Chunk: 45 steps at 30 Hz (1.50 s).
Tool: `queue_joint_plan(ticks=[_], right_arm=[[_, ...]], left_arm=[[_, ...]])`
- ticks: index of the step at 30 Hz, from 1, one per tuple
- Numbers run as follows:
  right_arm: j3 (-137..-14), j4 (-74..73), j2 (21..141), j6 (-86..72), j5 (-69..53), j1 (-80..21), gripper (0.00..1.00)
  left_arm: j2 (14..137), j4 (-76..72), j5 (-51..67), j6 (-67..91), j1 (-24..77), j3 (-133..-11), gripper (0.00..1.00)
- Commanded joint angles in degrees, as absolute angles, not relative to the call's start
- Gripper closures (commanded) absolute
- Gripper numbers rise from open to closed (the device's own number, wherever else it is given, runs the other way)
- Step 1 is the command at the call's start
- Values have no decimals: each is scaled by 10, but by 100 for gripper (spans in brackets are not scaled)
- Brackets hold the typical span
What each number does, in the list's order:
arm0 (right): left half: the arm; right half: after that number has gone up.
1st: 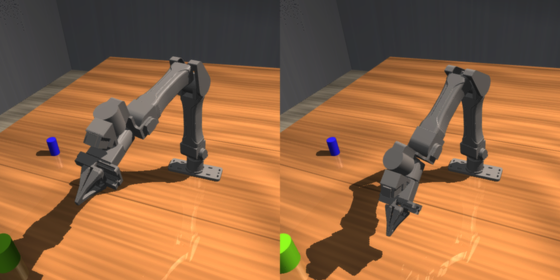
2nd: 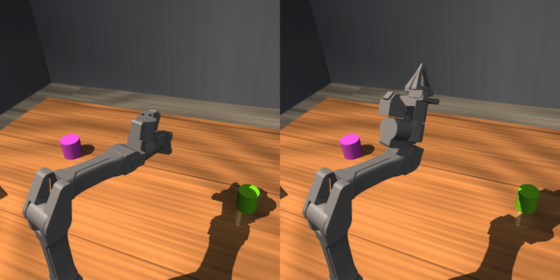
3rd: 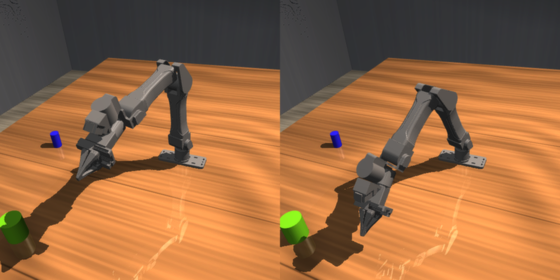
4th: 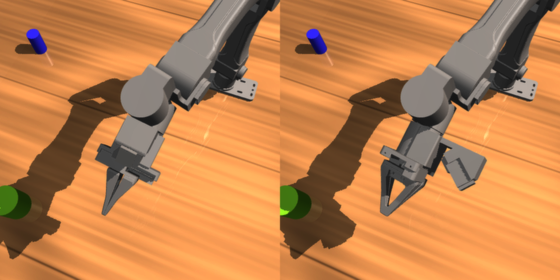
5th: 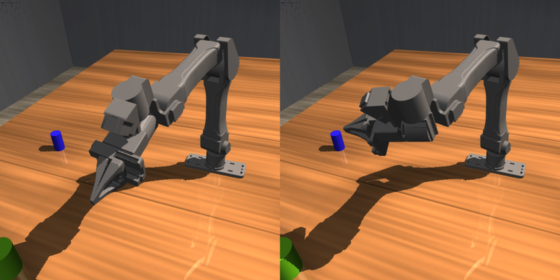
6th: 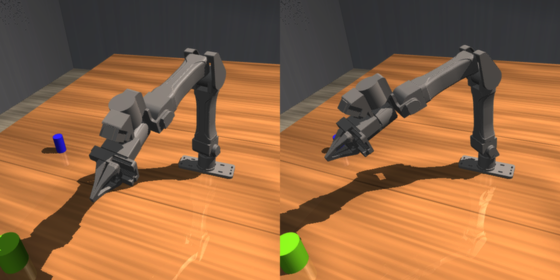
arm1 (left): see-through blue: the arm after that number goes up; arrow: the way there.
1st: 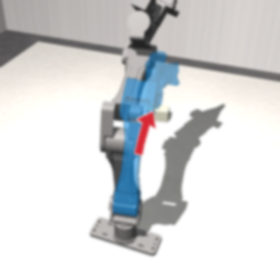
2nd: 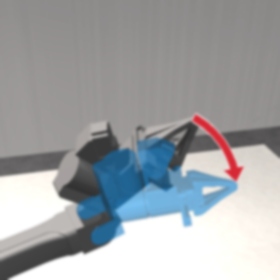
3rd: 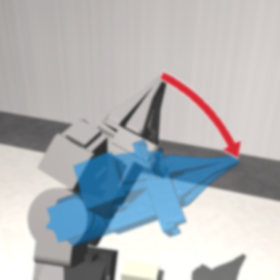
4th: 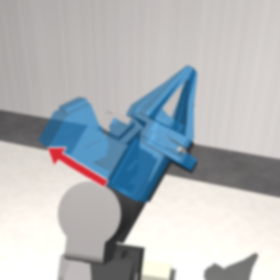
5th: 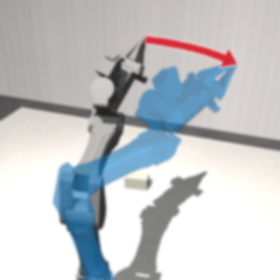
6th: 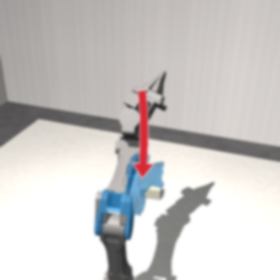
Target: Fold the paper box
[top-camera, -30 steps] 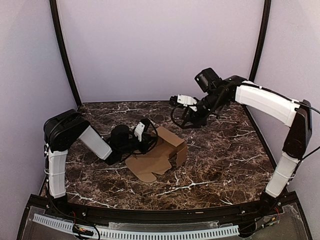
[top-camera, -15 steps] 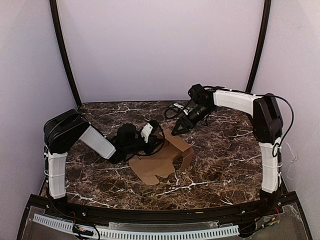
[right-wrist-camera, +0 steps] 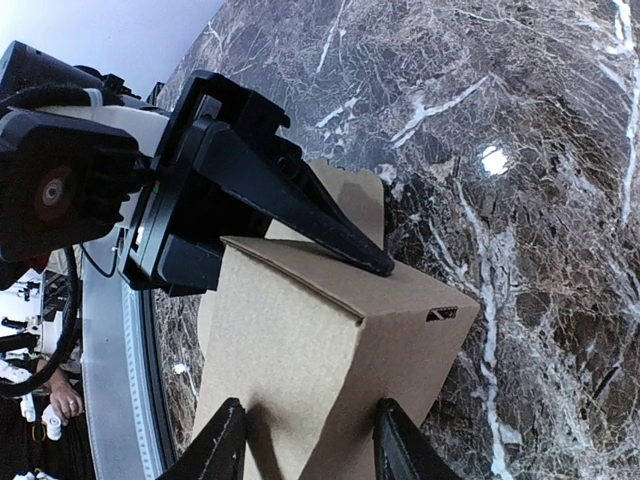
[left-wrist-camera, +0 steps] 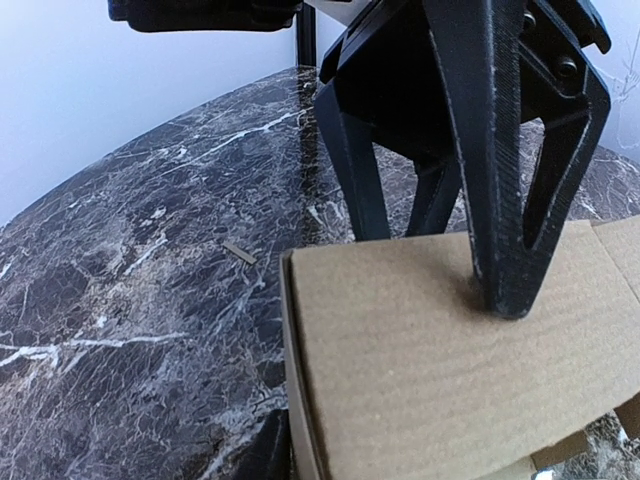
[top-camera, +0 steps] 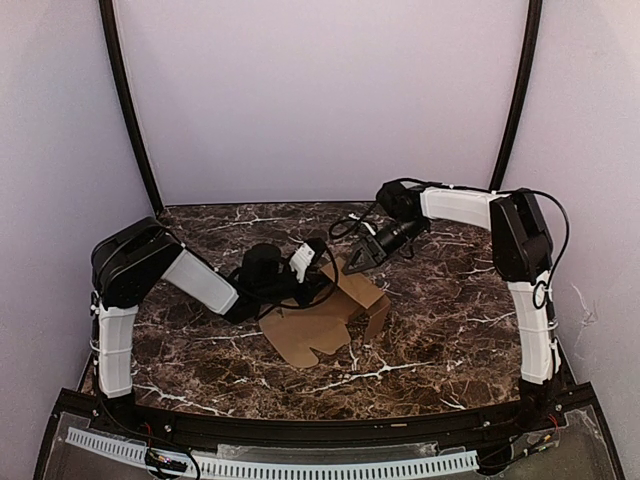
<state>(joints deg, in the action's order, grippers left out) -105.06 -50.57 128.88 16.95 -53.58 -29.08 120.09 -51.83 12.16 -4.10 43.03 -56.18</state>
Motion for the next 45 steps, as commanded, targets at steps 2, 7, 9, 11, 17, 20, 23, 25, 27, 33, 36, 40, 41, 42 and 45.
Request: queue_joint_plan(ticks=[2, 7, 9, 11, 17, 20, 23, 25, 27, 33, 36, 40, 41, 42, 45], right_arm=[[-1042, -520, 1287, 170, -513, -294, 57], [-1043, -528, 1290, 171, -527, -294, 56], [-1043, -528, 1290, 170, -529, -294, 56], [-1040, -528, 1289, 168, -535, -294, 56], [-1030, -527, 1282, 160, -557, -294, 54], [-1032, -525, 1283, 158, -554, -293, 54], [-1035, -522, 1283, 158, -545, -294, 54], [-1040, -524, 1283, 159, -538, -293, 54], [-1042, -524, 1279, 160, -535, -291, 53], [-1041, -526, 1267, 165, -530, -285, 52], [-1040, -531, 1257, 167, -530, -279, 51], [-1037, -538, 1236, 173, -525, -272, 46], [-1035, -540, 1231, 176, -524, -271, 44], [-1032, -540, 1225, 178, -524, -268, 42], [-1010, -542, 1204, 185, -526, -261, 39]], left_arm=[[1217, -512, 102, -55, 435, -592, 82], [1221, -467, 82, -74, 445, -617, 85], [1221, -458, 69, -78, 449, -619, 92], [1220, -454, 50, -81, 453, -620, 98], [1222, -438, -36, -92, 472, -626, 99], [1225, -438, -19, -75, 472, -629, 98], [1221, -436, 13, -69, 472, -629, 74], [1213, -435, 17, -68, 472, -622, 64], [1198, -434, 14, -74, 472, -610, 59], [1170, -406, 15, -90, 472, -597, 53], [1156, -396, 19, -90, 472, -587, 49], [1119, -385, 10, -96, 472, -554, 40], [1110, -385, 8, -97, 472, -539, 39], [1094, -384, 7, -100, 472, -532, 35], [1063, -354, 7, -107, 472, -515, 30]])
